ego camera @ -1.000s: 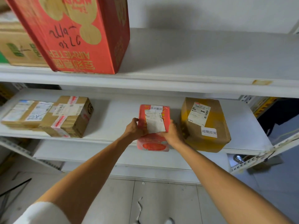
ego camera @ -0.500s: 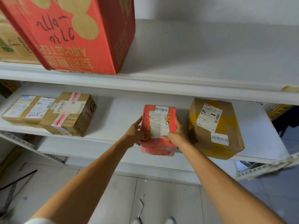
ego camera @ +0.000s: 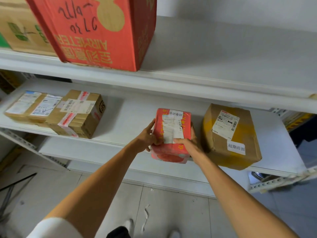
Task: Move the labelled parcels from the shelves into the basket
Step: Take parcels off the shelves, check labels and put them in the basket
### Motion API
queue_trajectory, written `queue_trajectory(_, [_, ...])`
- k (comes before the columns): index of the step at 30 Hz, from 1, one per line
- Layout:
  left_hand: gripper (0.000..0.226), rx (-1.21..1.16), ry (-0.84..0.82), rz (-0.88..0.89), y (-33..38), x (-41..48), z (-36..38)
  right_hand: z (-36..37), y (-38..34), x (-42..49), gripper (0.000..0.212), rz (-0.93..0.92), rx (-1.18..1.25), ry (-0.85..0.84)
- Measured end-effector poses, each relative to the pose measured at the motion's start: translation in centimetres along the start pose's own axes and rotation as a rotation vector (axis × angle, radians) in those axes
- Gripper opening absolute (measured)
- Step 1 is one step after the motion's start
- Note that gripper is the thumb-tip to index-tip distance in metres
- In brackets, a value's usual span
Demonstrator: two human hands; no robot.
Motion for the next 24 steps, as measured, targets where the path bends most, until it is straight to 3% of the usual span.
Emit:
queue_trajectory(5, [0.124, 0.029, -0.177, -0.043, -0.2, 0.4, -0.1, 0.5, 0.0, -1.1, 0.079, 0.031, 0.039, -0.06])
queue_trajectory(9, [0.124, 0.03, -0.264, -0.028, -0.4, 0.7, -0.7, 1.0, -0.1, -2.5, 0.083, 0.045, 0.088, 0.049])
queue_trajectory(15, [0.116, 0.097, -0.411, 0.027, -0.2, 0.9, -1.6, 2.9, 0.6, -5.6, 0.091, 0.076, 0.14, 0.182])
queue_trajectory(21, [0.103, 0.158, -0.455, 0.043, -0.4, 0.8, -2.0, 4.2, 1.4, -8.0, 0.092, 0.112, 0.145, 0.326])
queue_trajectory(24, [0.102, 0.122, -0.46, 0.063, -0.4, 0.6, -1.9, 4.2, 1.3, -8.8, 0.083, 0.128, 0.162, 0.369])
Point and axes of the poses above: each hand's wrist, its own x-axis towards the middle knuckle, its own z-axis out of the palm, y = z × x, the point moved 10 cm from there along x, towards the middle knuckle, and after that the axes turned 1 degree about x, right-handed, at the moved point
